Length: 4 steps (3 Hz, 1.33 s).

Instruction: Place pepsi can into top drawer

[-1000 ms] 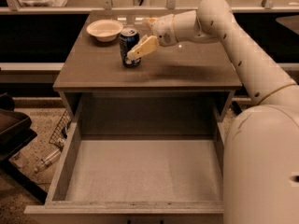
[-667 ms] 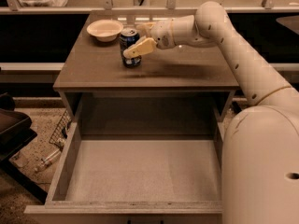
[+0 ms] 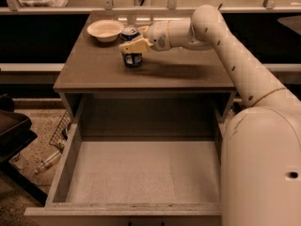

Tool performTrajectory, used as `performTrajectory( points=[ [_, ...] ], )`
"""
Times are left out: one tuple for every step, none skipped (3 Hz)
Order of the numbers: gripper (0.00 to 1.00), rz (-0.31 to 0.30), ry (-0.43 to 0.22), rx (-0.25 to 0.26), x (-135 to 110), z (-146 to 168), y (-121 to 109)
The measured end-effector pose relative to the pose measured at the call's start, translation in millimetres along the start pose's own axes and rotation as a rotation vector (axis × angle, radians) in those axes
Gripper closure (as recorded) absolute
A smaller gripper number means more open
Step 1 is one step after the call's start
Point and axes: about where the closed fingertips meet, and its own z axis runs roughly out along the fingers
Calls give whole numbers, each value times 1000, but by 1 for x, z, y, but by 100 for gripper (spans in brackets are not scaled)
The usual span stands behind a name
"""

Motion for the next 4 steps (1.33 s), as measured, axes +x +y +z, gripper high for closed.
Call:
performTrajectory(
  points=[
    [96, 0, 1, -8, 0, 6, 2],
    [100, 0, 2, -12, -1, 8, 2],
    [100, -49, 21, 2, -31, 4, 16],
    [100, -109, 28, 37, -67, -14, 42]
  ],
)
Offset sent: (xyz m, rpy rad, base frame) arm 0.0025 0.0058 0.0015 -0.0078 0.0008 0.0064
